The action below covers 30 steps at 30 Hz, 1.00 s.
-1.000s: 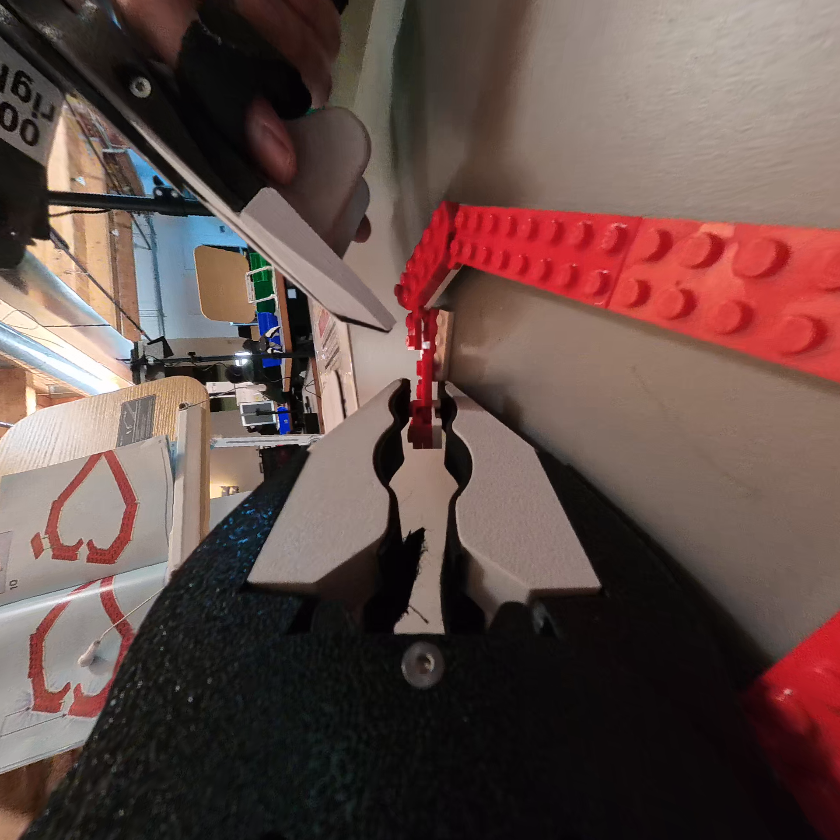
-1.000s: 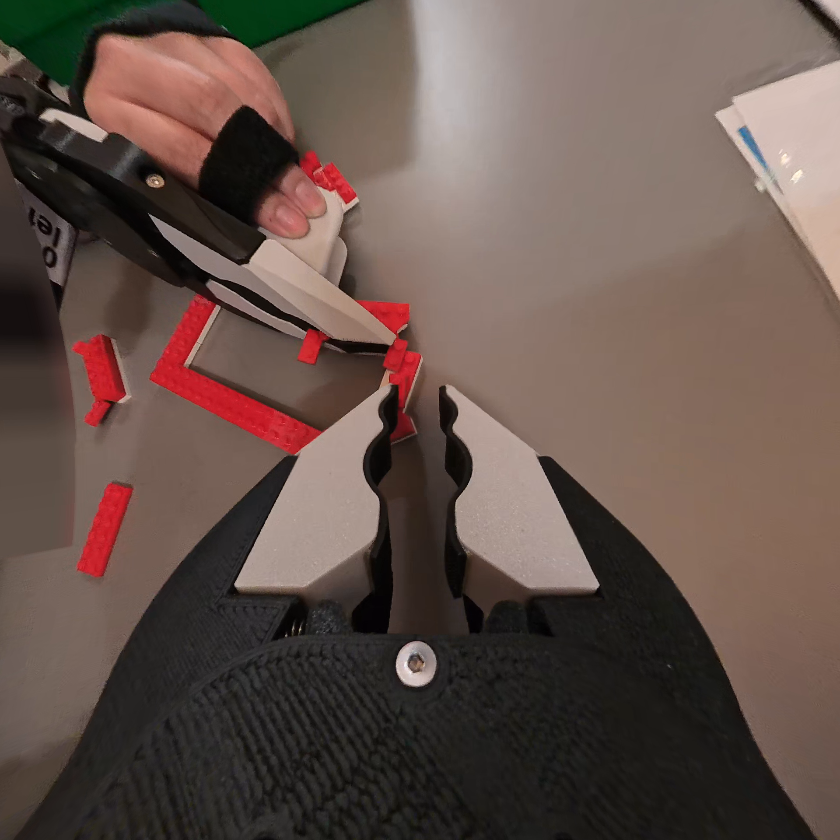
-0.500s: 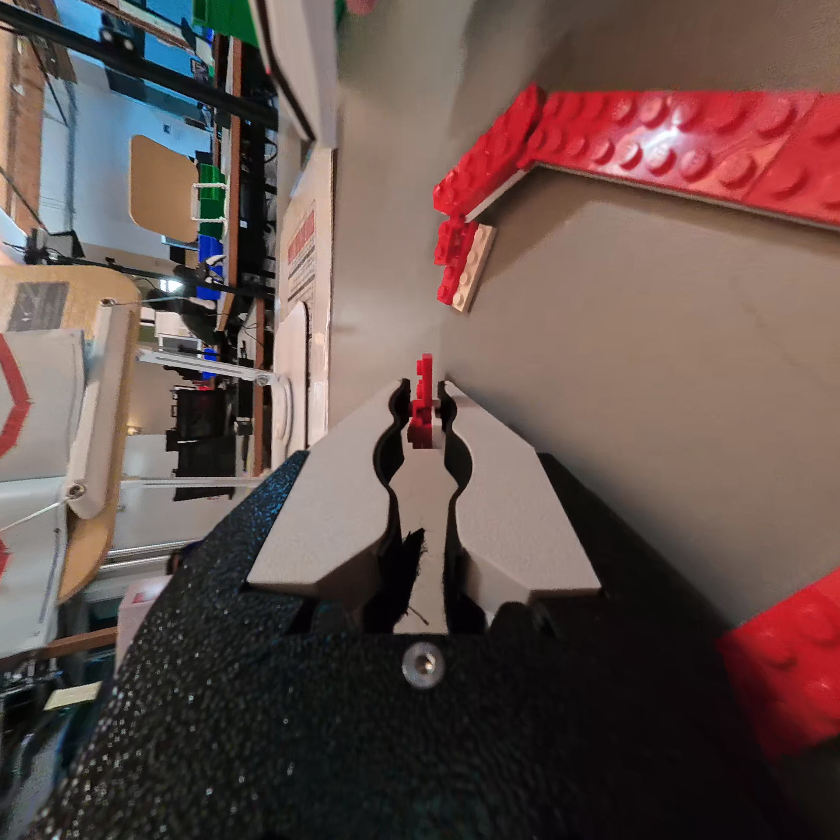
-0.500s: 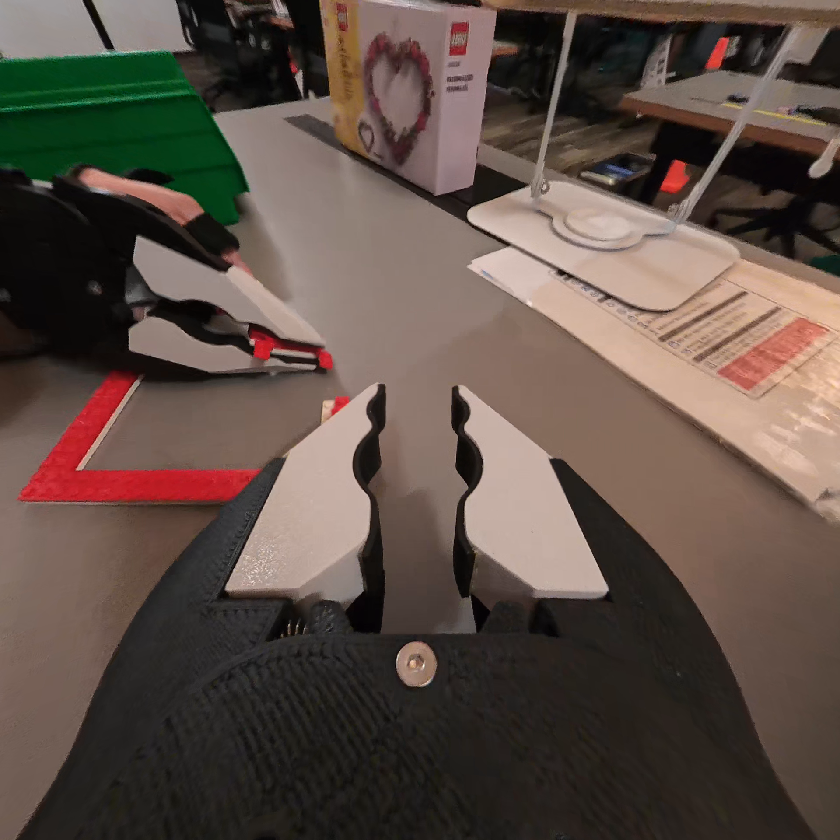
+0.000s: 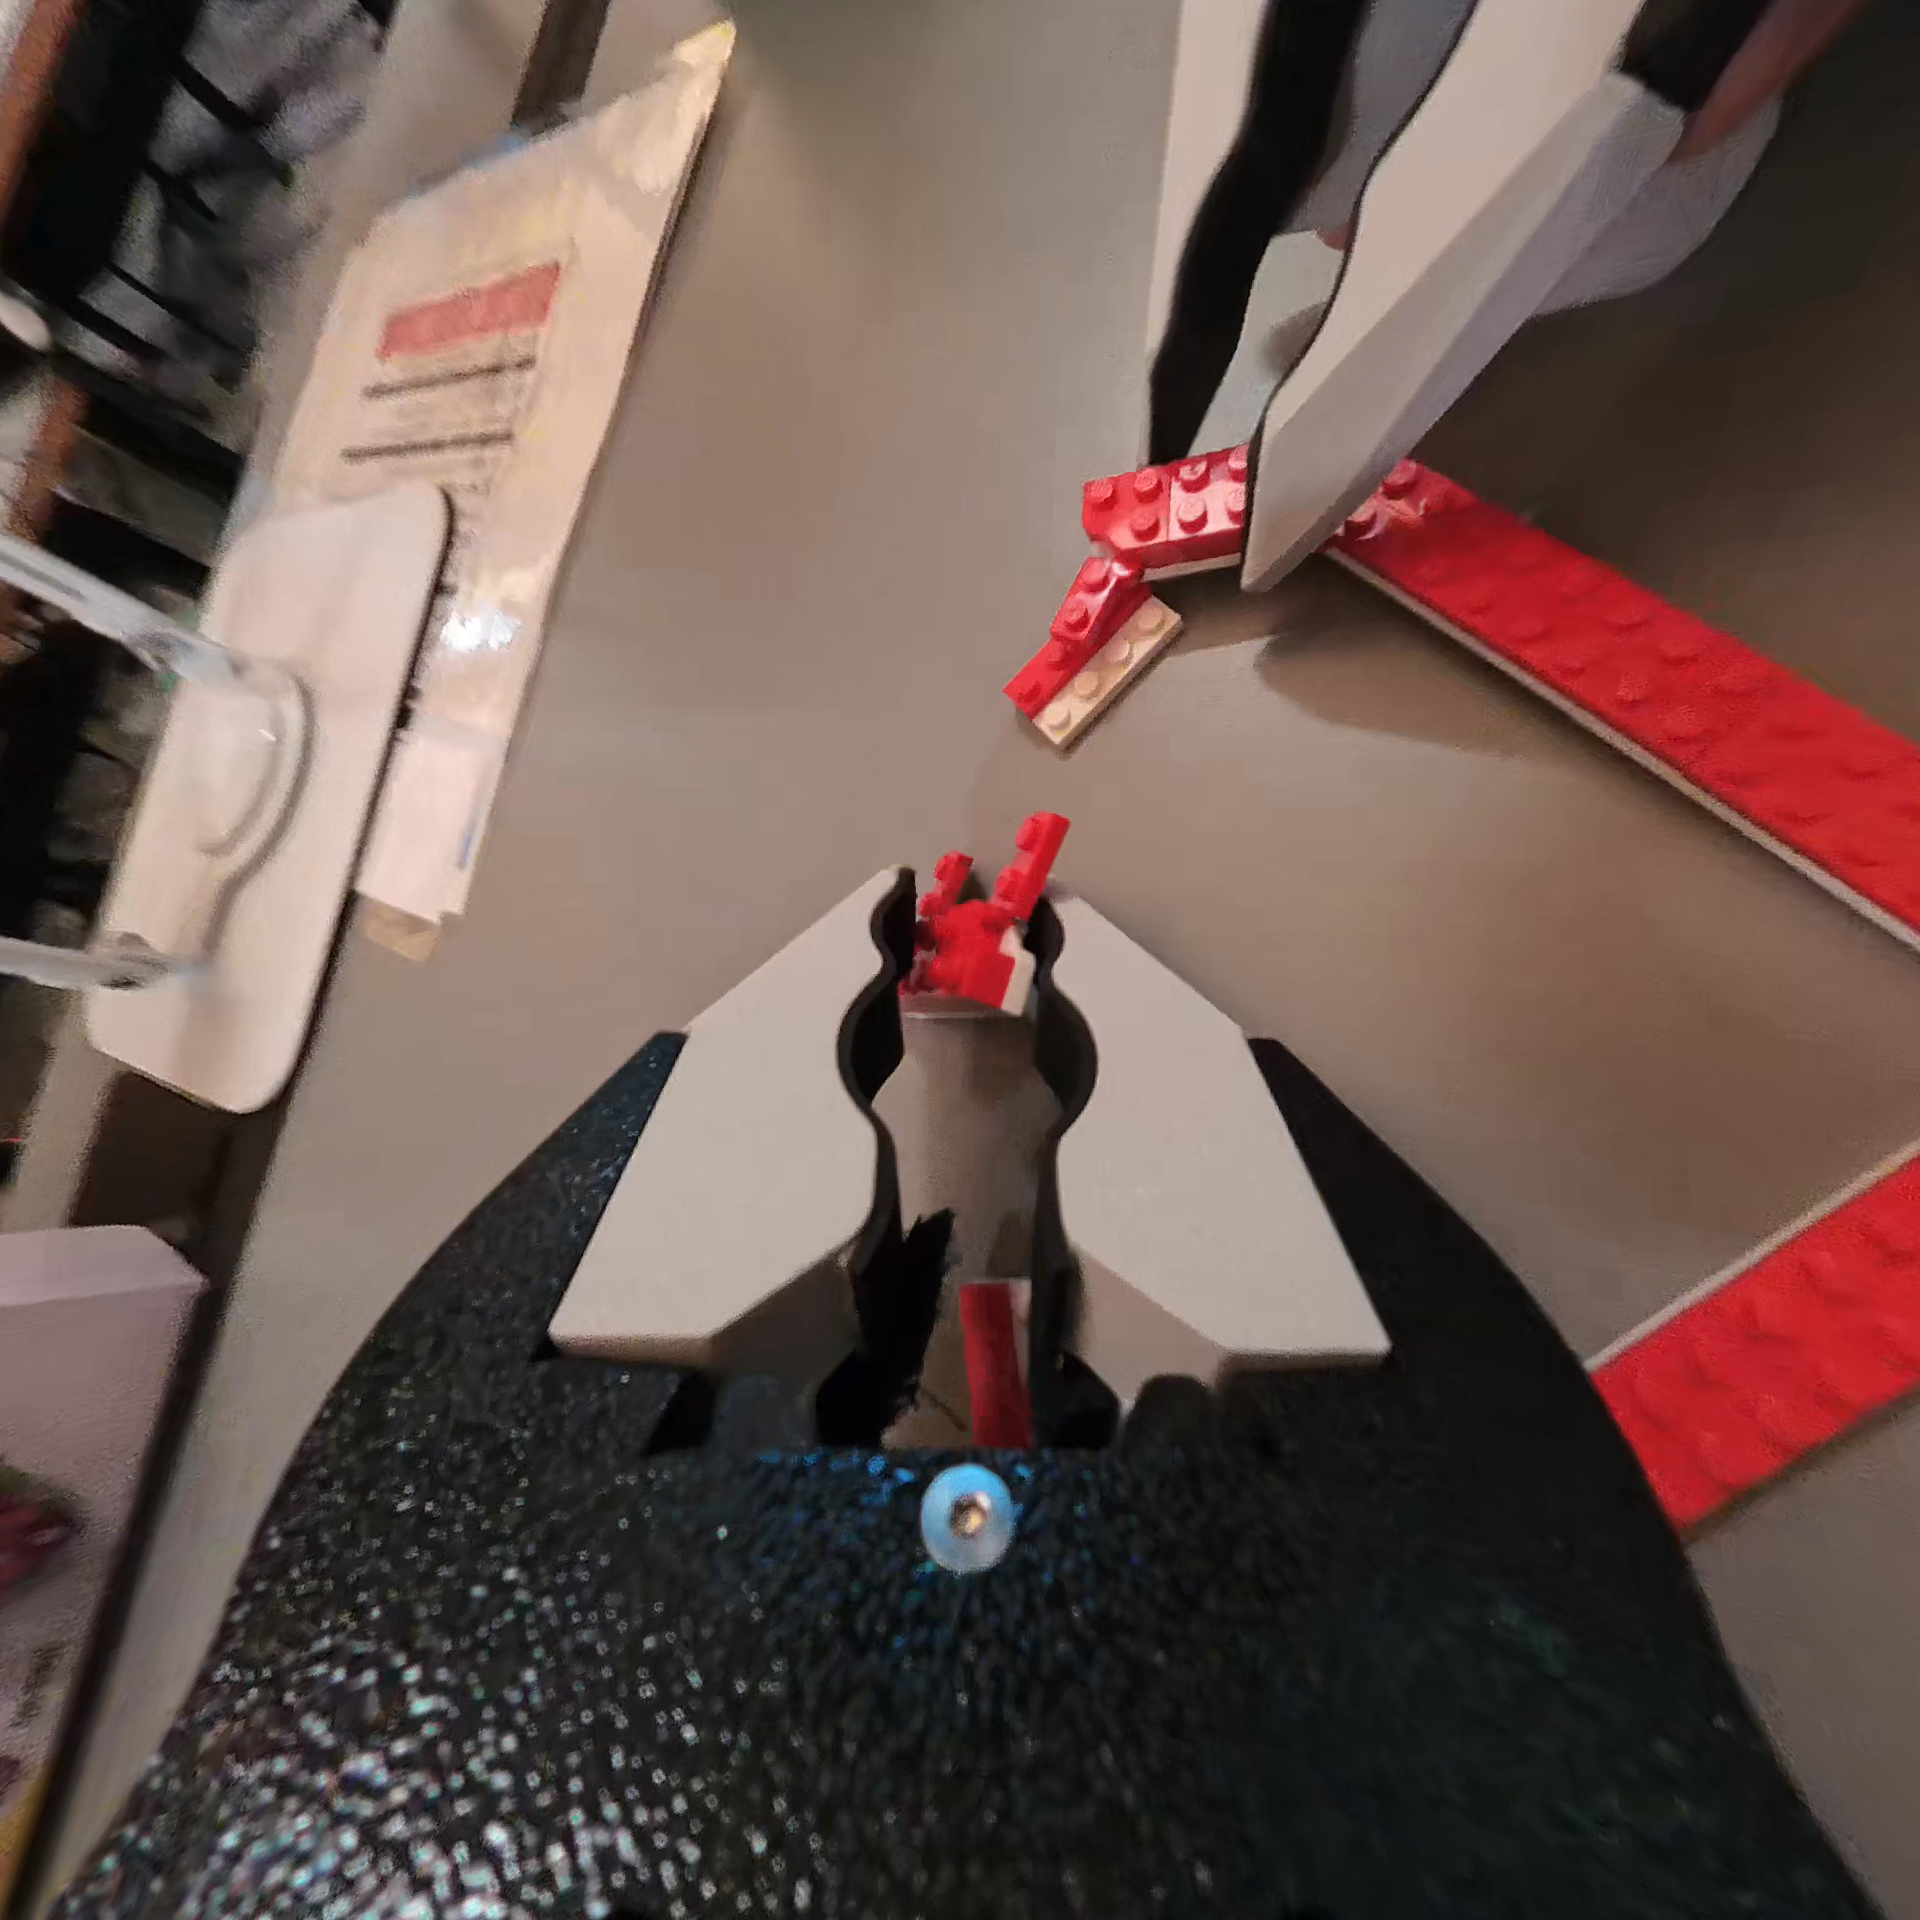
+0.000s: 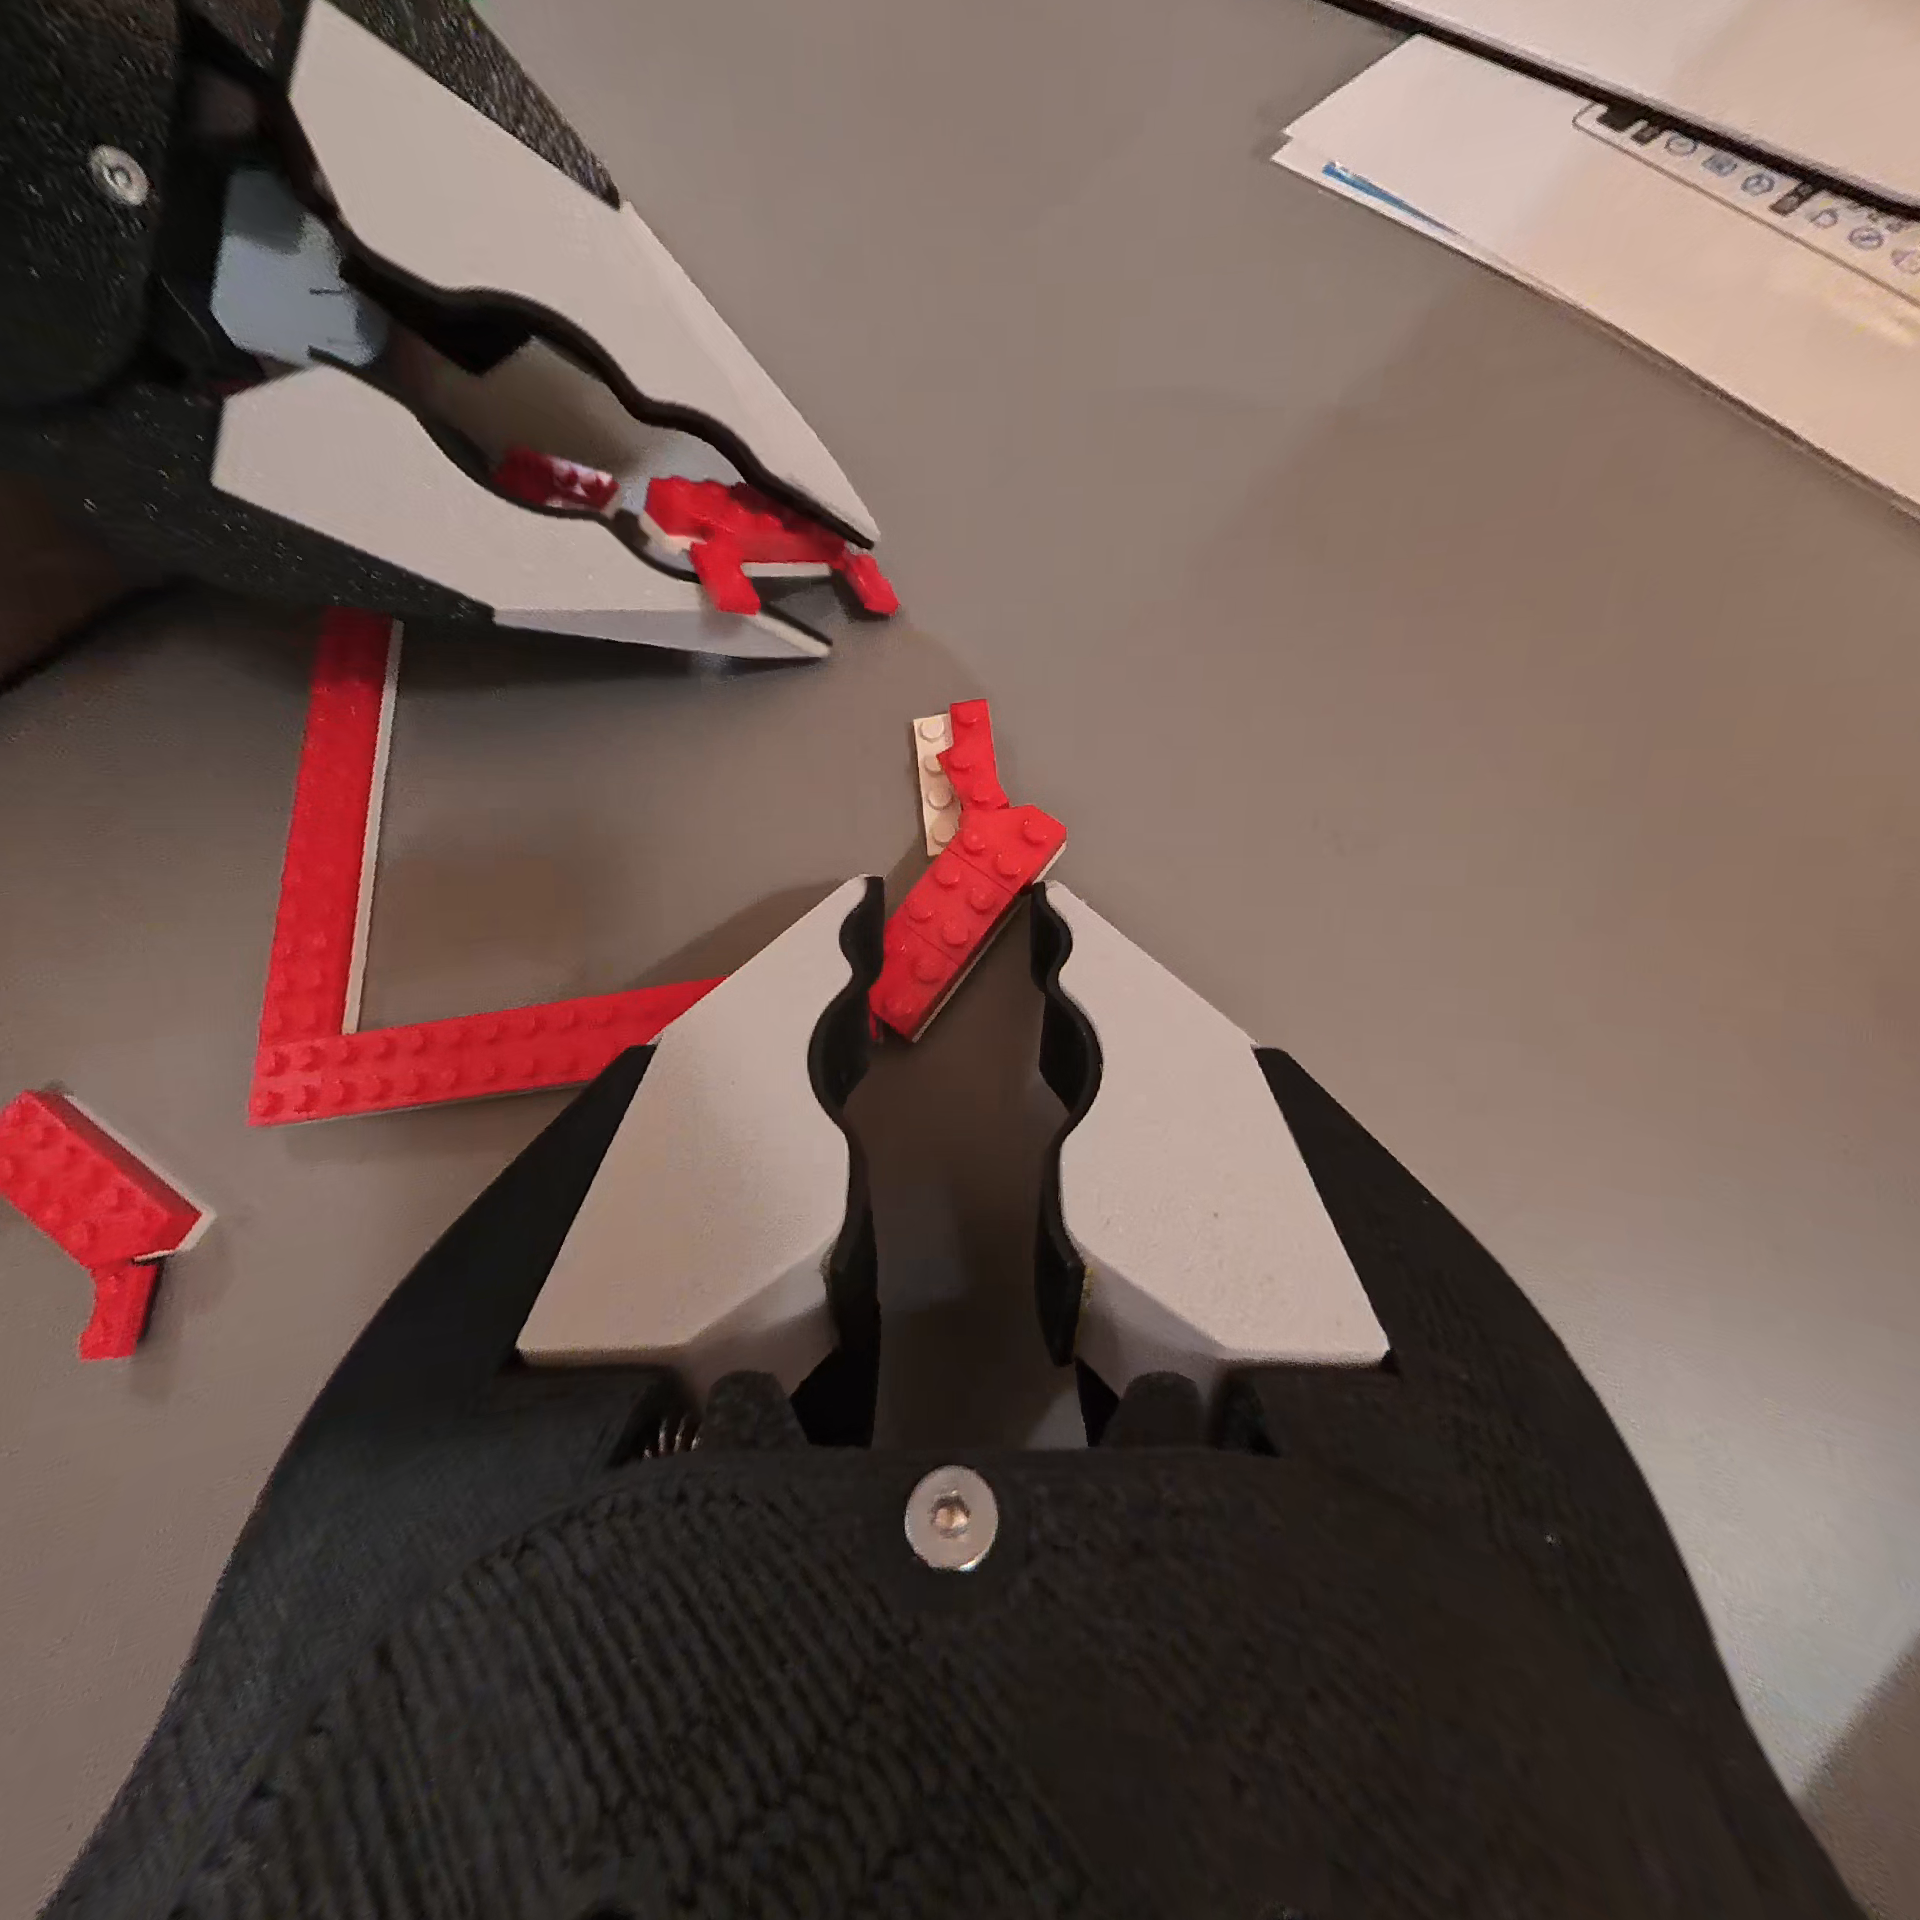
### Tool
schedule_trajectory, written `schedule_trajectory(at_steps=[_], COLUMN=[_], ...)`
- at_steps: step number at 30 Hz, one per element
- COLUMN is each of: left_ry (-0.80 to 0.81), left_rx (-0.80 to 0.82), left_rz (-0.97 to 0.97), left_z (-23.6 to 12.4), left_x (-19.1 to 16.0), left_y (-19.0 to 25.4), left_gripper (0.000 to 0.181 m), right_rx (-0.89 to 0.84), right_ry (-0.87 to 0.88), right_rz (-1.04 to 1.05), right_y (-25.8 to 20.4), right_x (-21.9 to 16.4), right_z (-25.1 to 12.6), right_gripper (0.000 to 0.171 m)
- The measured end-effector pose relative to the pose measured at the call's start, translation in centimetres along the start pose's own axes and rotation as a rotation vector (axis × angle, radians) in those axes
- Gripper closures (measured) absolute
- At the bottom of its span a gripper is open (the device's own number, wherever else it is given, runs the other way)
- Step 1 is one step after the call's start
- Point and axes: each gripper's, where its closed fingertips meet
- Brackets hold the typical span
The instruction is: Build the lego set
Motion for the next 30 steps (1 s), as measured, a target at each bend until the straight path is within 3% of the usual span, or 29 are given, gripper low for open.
schedule_trajectory(at_steps=[7, 14, 18, 24, 30], left_ry=[-0.031, -0.064, 0.086, -0.019, -0.045], left_rx=[-0.107, -0.147, -0.238, -0.358, -0.491], left_rz=[-0.152, -0.190, -0.151, 0.050, 0.072], left_z=[-1.2, -3.3, -3.1, 1.2, 3.3], left_x=[-1.1, -1.4, 2.5, 3.6, 3.9], left_y=[0.2, 0.2, 1.3, 1.4, 2.1], left_gripper=[0.136, 0.121, 0.122, 0.129, 0.143], right_rx=[0.009, 0.007, 0.031, 0.036, 0.063], right_ry=[-0.034, -0.052, -0.069, -0.057, -0.049], right_rz=[0.028, 0.011, 0.002, 0.010, 0.033], right_y=[-0.2, 0.3, 0.1, 0.4, 0.5], right_x=[-0.3, -0.8, -1.2, -1.3, -1.4], right_z=[-0.3, -1.0, -1.2, -1.3, -1.3], right_gripper=[0.147, 0.150, 0.150, 0.151, 0.151])
Point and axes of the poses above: each gripper's, where its closed fingertips meet, z out along the fingers, x out of its top, y = z × x across the jaws, and after that the axes turned 11 degrees about -x, right-handed
